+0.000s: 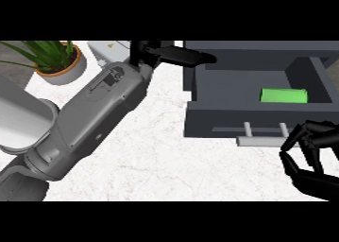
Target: Pick up the cup, place it into the drawer and close the drawer
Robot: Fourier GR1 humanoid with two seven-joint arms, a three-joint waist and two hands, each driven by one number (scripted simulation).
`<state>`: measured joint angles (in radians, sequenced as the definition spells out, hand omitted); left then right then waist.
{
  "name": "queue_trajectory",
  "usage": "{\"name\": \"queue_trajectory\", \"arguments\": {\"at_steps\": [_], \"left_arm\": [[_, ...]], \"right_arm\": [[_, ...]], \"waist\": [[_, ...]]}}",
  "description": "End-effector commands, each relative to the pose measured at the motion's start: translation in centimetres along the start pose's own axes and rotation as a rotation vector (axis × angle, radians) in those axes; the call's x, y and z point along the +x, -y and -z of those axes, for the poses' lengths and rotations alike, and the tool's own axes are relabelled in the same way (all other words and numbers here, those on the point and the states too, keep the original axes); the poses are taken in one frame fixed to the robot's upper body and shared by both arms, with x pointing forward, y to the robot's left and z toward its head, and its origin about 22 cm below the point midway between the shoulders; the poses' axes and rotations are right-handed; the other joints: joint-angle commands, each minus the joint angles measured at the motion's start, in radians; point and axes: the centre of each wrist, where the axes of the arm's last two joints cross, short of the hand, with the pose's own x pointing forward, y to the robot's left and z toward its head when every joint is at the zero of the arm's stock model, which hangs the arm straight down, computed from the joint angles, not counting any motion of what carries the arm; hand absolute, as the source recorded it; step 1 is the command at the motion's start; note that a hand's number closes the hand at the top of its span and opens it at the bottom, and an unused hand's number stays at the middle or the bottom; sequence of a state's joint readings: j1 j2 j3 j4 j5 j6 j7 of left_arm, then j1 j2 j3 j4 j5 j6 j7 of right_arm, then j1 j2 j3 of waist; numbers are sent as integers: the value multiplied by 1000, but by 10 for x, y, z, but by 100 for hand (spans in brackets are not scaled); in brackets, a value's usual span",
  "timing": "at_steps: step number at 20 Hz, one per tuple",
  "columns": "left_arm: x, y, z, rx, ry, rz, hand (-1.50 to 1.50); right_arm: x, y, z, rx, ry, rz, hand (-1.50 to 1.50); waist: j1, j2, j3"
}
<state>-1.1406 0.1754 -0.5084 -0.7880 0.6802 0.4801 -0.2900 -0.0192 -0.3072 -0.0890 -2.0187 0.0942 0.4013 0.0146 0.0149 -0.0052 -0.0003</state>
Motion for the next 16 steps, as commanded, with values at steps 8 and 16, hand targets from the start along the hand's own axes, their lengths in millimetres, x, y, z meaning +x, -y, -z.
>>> {"name": "queue_trajectory", "arguments": {"at_steps": [8,16], "left_arm": [[0,-83,-43,36,-5,-48,-150],[-11,-135,-78,75,-37,-50,-150]], "right_arm": [[-30,-37,47,68,-47,-275,150],[-68,-84,66,225,-103,-580,150]], "waist": [[24,5,0],[19,7,0]]}}
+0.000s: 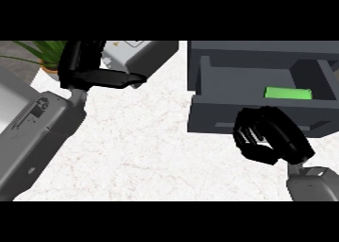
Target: Pick up the cup, place it into the drawer and close the drawer
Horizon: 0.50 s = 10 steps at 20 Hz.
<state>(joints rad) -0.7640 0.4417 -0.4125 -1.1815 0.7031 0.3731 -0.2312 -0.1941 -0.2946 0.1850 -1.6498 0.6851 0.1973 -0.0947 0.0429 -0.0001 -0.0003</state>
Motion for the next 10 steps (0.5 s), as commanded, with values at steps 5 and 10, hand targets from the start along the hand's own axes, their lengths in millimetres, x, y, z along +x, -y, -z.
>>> {"name": "queue_trajectory", "arguments": {"at_steps": [5,10], "left_arm": [[4,-43,-32,22,-10,-7,-150],[6,-74,-55,31,3,13,-150]], "right_arm": [[-28,-67,41,90,-7,-224,150],[-57,-47,85,56,-44,-163,150]], "waist": [[-6,3,1],[-9,4,1]]}}
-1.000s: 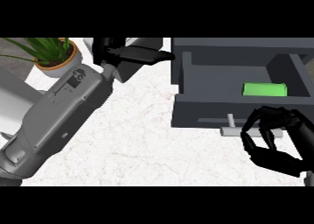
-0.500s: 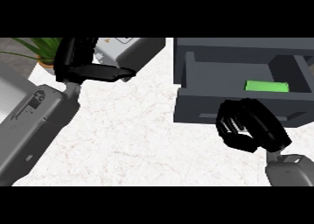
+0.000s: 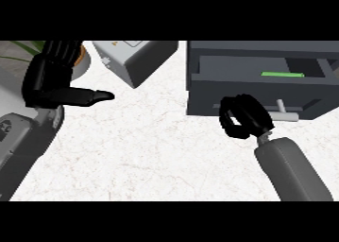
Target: Pick up the cup, place it into the drawer and close the drawer
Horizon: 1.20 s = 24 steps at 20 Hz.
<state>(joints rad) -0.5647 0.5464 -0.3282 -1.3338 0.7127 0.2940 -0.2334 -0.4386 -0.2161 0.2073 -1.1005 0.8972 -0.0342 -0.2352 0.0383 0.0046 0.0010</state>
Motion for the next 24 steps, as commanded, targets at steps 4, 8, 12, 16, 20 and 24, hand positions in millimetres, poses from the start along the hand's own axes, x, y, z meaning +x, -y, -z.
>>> {"name": "queue_trajectory", "arguments": {"at_steps": [4,8,12,16,20,24], "left_arm": [[-4,-27,-27,-30,9,-23,-150],[-8,-26,-29,-17,2,-1,-150],[4,-40,-26,-36,13,-24,-150],[-8,-30,-30,-50,14,-50,-150],[-19,-35,-37,-74,-22,-48,-150],[-7,-30,-27,-87,2,-58,-150]], "right_arm": [[-25,-15,41,51,-44,1,150],[-48,15,54,49,-72,46,150],[-53,38,67,49,-107,63,150],[-76,43,52,55,-137,87,150],[-75,71,62,29,-143,111,150],[-88,81,53,-6,-138,155,150]], "waist": [[16,9,0],[24,15,1],[39,20,1],[58,36,3],[66,44,2],[69,46,4]]}}
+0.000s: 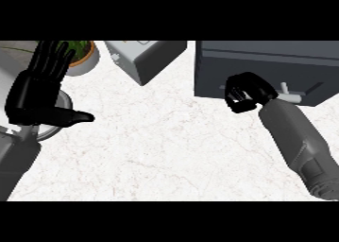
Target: Pick up the cup, place it into the drawer and close the drawer
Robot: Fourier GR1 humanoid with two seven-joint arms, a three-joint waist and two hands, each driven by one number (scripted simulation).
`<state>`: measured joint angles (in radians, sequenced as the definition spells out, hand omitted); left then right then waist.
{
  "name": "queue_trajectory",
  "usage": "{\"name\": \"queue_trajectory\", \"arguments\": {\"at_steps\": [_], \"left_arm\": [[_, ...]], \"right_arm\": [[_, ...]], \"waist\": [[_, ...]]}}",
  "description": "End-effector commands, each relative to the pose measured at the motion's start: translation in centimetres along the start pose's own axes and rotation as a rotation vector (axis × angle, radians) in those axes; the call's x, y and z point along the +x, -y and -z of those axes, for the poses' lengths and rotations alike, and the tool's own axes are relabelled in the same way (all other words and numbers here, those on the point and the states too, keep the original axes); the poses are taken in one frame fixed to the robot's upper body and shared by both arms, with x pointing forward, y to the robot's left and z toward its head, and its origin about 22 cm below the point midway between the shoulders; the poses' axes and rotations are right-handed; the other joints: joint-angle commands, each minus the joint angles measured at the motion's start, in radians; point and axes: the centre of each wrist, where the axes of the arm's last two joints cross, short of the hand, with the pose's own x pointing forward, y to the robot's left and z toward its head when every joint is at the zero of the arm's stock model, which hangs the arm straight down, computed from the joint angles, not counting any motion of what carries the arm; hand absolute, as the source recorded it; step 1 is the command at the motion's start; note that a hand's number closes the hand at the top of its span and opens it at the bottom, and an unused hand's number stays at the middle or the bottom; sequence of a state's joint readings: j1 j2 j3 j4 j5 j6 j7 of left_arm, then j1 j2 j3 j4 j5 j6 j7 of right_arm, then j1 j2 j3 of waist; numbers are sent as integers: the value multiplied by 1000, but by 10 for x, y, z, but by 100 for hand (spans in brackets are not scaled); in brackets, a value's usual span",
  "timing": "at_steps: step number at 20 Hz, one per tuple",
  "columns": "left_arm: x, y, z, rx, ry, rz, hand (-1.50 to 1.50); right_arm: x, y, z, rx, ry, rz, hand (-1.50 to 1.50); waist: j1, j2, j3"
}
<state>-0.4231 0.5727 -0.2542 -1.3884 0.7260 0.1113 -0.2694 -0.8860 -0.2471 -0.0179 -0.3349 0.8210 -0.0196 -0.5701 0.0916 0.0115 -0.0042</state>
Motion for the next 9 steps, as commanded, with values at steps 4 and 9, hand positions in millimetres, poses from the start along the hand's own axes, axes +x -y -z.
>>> {"name": "queue_trajectory", "arguments": {"at_steps": [4,9], "left_arm": [[-11,8,-2,-14,-3,-32,-150],[-11,12,-1,-33,-24,-35,-150]], "right_arm": [[-6,61,0,-164,-111,5,150],[-13,70,-7,-178,-110,19,150]], "waist": [[20,43,8],[25,40,9]]}}
